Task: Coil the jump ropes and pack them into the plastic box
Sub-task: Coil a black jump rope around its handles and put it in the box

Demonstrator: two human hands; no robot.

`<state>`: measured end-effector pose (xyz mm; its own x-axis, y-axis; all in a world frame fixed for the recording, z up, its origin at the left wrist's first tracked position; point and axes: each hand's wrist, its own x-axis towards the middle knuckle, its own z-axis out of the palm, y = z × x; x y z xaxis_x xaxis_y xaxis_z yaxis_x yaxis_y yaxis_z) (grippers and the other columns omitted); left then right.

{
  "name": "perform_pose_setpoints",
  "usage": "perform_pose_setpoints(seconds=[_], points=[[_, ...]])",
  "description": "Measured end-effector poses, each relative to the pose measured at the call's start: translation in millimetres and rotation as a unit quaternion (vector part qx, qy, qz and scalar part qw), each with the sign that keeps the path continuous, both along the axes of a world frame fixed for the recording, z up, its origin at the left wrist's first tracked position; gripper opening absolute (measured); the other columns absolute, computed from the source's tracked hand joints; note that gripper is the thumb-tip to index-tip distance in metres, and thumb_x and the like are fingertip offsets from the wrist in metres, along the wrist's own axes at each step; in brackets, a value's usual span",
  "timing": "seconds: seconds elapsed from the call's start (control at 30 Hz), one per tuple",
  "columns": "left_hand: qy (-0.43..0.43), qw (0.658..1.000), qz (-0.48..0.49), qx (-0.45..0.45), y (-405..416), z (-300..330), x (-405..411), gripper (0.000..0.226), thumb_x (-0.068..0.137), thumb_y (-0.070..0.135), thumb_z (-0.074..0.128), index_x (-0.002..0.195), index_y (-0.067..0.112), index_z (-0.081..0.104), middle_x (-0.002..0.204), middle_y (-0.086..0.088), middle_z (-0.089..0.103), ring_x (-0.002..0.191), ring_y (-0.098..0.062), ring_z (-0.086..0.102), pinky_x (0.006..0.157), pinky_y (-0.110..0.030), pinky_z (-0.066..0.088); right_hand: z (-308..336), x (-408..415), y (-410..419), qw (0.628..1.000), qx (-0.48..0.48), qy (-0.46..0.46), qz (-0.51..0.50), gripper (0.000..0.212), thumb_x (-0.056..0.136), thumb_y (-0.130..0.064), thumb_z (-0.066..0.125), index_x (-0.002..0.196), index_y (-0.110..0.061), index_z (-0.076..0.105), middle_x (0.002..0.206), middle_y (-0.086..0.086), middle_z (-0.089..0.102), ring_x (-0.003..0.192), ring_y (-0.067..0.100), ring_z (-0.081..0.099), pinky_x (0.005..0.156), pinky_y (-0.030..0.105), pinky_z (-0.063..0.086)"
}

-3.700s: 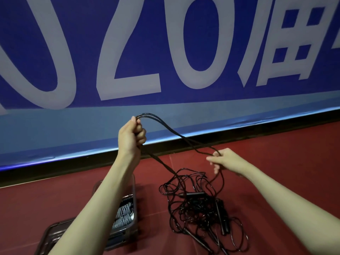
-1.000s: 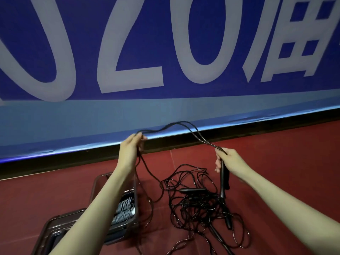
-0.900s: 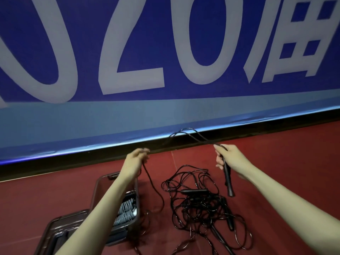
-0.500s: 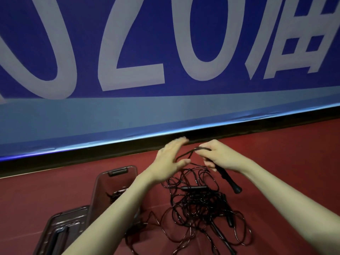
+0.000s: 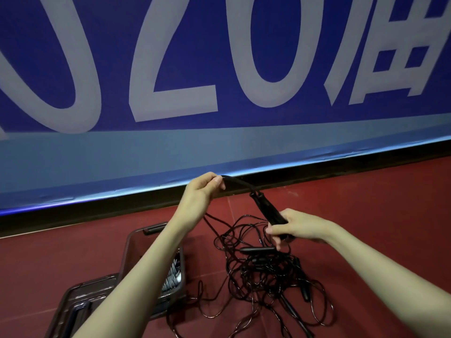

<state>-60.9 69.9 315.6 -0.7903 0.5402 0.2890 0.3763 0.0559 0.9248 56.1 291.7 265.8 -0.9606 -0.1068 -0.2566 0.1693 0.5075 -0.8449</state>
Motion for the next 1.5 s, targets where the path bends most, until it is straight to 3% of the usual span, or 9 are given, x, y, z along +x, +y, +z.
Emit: perform_pose_setpoints(seconds=[0.1, 0.23, 0.33, 0.57, 0.73, 0.9, 1.1, 1.3, 1.5], points=[[0.002, 0.999, 0.018, -0.027, -7.5, -9.7, -6.2, 0.031, 0.1, 0.022, 0.049, 0.073, 0.015, 0.061, 0.051, 0.014, 0.037, 0.051, -0.007, 0.028, 0.049, -0.02, 0.025, -2.5, 3.9, 2.9, 0.995, -0.082, -0.012, -0.048, 0.031, 0.1, -0.027, 0.054, 0.073, -0.012, 0.051, 0.065, 0.005, 0.058, 0.073, 0.026, 0.069, 0.068, 0.028, 0.051], [-0.024, 0.998, 0.003, -0.049, -5.9, -27.5, -4.6, 0.03, 0.101, 0.024, 0.048, 0.078, 0.018, 0.067, 0.056, 0.011, 0.041, 0.052, -0.007, 0.033, 0.05, -0.019, 0.028, -0.6, 2.8, -1.6, 0.973, -0.221, -0.01, -0.066, 0.023, 0.097, -0.029, 0.055, 0.092, -0.006, 0.052, 0.058, 0.001, 0.04, 0.052, 0.018, 0.049, 0.063, 0.034, 0.051], [-0.066, 0.996, -0.016, -0.056, -1.6, -30.3, -1.4, 0.029, 0.102, 0.023, 0.046, 0.084, 0.01, 0.065, 0.06, 0.006, 0.045, 0.052, -0.008, 0.038, 0.049, -0.019, 0.031, 1.9, -0.9, -9.8, 0.952, -0.291, 0.021, -0.096, 0.025, 0.09, -0.032, 0.057, 0.084, -0.009, 0.049, 0.055, 0.001, 0.038, 0.052, 0.017, 0.045, 0.065, 0.034, 0.051], [-0.144, 0.965, -0.171, -0.134, 10.6, -48.3, 18.6, 0.025, 0.101, 0.025, 0.048, 0.078, 0.017, 0.054, 0.067, 0.004, 0.059, 0.075, -0.019, 0.056, 0.078, -0.033, 0.045, 11.6, -16.4, -26.0, 0.831, -0.468, 0.105, -0.282, 0.023, 0.096, -0.024, 0.055, 0.08, -0.008, 0.052, 0.07, 0.012, 0.066, 0.068, 0.024, 0.063, 0.071, 0.036, 0.053], [-0.157, 0.921, -0.288, -0.209, 14.5, -68.2, 34.5, 0.029, 0.104, 0.019, 0.04, 0.082, 0.013, 0.056, 0.073, -0.002, 0.068, 0.068, -0.01, 0.064, 0.069, -0.018, 0.047, 15.0, -22.2, -24.9, 0.762, -0.529, 0.116, -0.354, 0.023, 0.1, -0.034, 0.049, 0.09, -0.014, 0.046, 0.104, 0.024, 0.071, 0.098, 0.032, 0.07, 0.083, 0.04, 0.051], [-0.115, 0.897, -0.329, -0.271, 19.1, -91.5, 54.2, 0.03, 0.105, 0.021, 0.036, 0.078, 0.019, 0.047, 0.063, 0.0, 0.057, 0.063, -0.01, 0.061, 0.078, -0.018, 0.047, 17.7, -23.1, -23.1, 0.697, -0.604, 0.077, -0.377, 0.028, 0.096, -0.037, 0.056, 0.08, -0.014, 0.049, 0.064, 0.008, 0.061, 0.053, 0.021, 0.061, 0.076, 0.038, 0.052], [0.014, 0.906, -0.211, -0.367, 16.3, -104.5, 32.0, 0.035, 0.099, 0.042, 0.048, 0.083, 0.013, 0.057, 0.068, 0.008, 0.048, 0.061, -0.009, 0.044, 0.064, -0.028, 0.039, 14.1, -16.3, -16.1, 0.774, -0.533, 0.056, -0.337, 0.017, 0.086, -0.016, 0.068, 0.092, -0.015, 0.053, 0.05, -0.005, 0.036, 0.042, 0.01, 0.041, 0.074, 0.032, 0.051], [0.052, 0.953, -0.092, -0.284, -9.0, -80.3, -0.1, 0.03, 0.092, 0.041, 0.061, 0.071, 0.021, 0.055, 0.066, 0.01, 0.049, 0.06, -0.002, 0.041, 0.06, -0.02, 0.035, 12.2, -10.1, -8.9, 0.872, -0.375, -0.008, -0.315, 0.027, 0.096, -0.015, 0.057, 0.071, -0.015, 0.047, 0.057, 0.001, 0.052, 0.06, 0.02, 0.06, 0.068, 0.035, 0.048], [0.119, 0.97, -0.063, -0.203, -11.8, -39.2, -3.7, 0.019, 0.085, 0.038, 0.067, 0.08, 0.02, 0.064, 0.072, 0.011, 0.06, 0.066, 0.002, 0.049, 0.065, -0.018, 0.039, 0.7, -8.8, -21.6, 0.945, -0.176, -0.069, -0.266, 0.011, 0.094, -0.017, 0.063, 0.096, -0.009, 0.056, 0.065, 0.002, 0.05, 0.049, 0.012, 0.052, 0.046, 0.025, 0.048]])
